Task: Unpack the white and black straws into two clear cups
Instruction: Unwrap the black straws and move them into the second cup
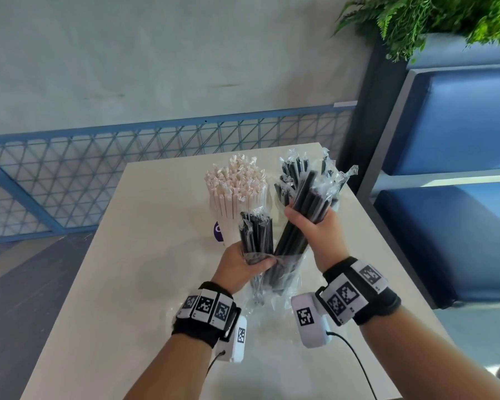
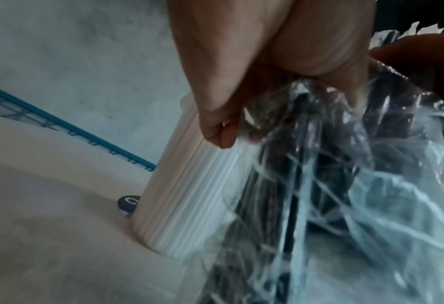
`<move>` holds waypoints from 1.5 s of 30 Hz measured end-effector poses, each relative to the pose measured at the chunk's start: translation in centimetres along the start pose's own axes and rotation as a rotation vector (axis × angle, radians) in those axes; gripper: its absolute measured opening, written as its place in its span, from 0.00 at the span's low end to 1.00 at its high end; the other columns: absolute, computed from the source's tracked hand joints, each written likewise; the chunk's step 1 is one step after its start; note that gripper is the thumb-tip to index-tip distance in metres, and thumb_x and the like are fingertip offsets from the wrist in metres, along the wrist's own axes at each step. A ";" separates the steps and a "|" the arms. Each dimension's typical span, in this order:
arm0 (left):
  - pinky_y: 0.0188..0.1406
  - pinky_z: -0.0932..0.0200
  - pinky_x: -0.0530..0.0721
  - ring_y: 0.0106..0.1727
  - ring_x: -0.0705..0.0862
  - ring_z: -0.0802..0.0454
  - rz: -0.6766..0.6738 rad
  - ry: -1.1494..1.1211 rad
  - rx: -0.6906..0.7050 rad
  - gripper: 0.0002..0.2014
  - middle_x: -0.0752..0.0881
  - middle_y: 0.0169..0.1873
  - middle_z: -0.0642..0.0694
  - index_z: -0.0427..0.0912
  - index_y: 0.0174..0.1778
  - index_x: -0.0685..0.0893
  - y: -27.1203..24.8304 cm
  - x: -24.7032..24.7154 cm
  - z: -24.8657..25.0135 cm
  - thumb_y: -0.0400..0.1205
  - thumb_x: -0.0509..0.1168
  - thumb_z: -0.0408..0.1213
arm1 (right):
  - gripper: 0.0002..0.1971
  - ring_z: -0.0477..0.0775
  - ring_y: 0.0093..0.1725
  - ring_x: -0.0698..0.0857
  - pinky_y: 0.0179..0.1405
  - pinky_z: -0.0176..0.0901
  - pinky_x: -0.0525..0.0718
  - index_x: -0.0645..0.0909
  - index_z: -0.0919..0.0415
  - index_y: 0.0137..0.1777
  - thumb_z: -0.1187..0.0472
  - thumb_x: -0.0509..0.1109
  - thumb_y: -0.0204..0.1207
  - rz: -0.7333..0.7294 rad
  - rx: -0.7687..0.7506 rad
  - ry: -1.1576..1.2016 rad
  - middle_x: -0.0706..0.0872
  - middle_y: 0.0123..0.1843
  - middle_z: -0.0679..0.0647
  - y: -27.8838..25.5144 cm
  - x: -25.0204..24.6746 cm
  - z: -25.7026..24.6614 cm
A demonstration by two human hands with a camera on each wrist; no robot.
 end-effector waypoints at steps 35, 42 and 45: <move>0.40 0.77 0.82 0.36 0.86 0.73 0.203 0.087 0.098 0.11 0.88 0.38 0.51 0.34 0.47 0.87 -0.2 -0.7 0.3 0.70 0.76 0.29 | 0.17 0.54 0.48 0.88 0.52 0.49 0.87 0.80 0.65 0.55 0.57 0.76 0.70 0.232 -0.274 -0.200 0.88 0.49 0.56 6.6 -2.5 -7.8; 0.40 0.76 0.82 0.38 0.87 0.70 0.202 0.080 0.108 0.09 0.89 0.38 0.50 0.35 0.46 0.87 -0.3 -0.8 0.4 0.70 0.75 0.28 | 0.34 0.29 0.50 0.79 0.53 0.24 0.77 0.65 0.55 0.69 0.69 0.77 0.65 0.249 -0.440 -0.161 0.77 0.53 0.37 5.7 -2.1 -7.4; 0.40 0.75 0.82 0.38 0.87 0.69 0.194 0.079 0.111 0.08 0.89 0.37 0.53 0.38 0.44 0.87 -0.4 -0.7 0.6 0.70 0.75 0.28 | 0.33 0.35 0.57 0.78 0.59 0.24 0.74 0.66 0.52 0.69 0.72 0.73 0.67 0.228 -0.636 -0.259 0.79 0.58 0.40 5.6 -1.4 -9.1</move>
Point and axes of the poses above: each hand's wrist, its own y-axis towards the middle knuckle, its own x-axis out of the palm, z = x × y, the point moved 5 cm from there along y, towards the middle knuckle
